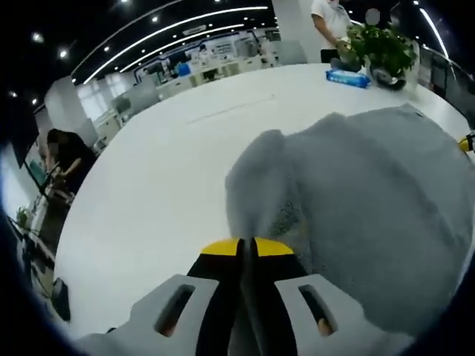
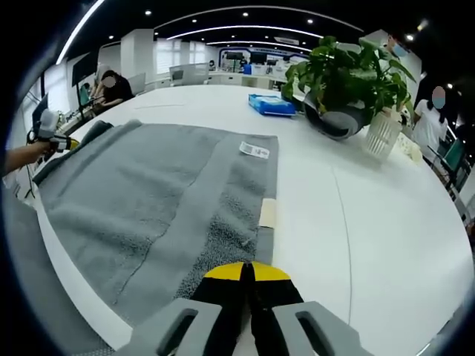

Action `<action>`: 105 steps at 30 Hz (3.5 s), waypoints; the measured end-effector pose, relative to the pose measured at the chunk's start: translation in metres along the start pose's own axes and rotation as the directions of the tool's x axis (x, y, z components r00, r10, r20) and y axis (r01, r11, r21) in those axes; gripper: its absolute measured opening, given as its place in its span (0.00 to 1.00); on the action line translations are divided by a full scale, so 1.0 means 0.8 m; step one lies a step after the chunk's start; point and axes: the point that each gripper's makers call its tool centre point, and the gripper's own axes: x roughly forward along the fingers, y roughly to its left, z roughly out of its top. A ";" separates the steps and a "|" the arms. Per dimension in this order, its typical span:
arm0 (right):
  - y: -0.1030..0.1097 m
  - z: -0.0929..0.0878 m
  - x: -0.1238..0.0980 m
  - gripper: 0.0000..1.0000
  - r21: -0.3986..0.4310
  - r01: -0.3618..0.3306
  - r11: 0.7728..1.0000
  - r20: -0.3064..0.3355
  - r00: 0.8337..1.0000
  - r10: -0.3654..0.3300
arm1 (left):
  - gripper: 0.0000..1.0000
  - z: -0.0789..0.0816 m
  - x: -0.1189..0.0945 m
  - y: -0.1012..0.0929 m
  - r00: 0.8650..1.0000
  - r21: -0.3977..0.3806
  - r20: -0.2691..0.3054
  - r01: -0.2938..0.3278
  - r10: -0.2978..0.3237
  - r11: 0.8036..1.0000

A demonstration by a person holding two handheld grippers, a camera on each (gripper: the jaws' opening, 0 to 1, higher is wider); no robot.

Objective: Open the folded towel by lifting each exposed corner and separating the folded layers until the towel lies flat within the target outline without major curled edges

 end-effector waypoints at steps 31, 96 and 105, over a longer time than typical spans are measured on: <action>-0.008 0.006 0.012 0.00 -0.046 -0.016 0.999 -0.051 0.999 0.014 | 0.00 0.004 0.055 0.122 0.985 0.070 -0.088 -0.145 0.151 0.987; 0.020 0.272 -0.041 0.12 0.130 -0.105 0.986 0.635 0.773 -0.001 | 0.10 0.105 -0.055 0.087 0.977 -0.179 0.198 -0.040 0.076 0.983; 0.043 0.281 -0.100 0.30 0.094 -0.137 0.986 0.709 0.704 0.030 | 0.26 0.096 -0.159 -0.003 0.936 -0.215 0.353 0.084 -0.003 0.973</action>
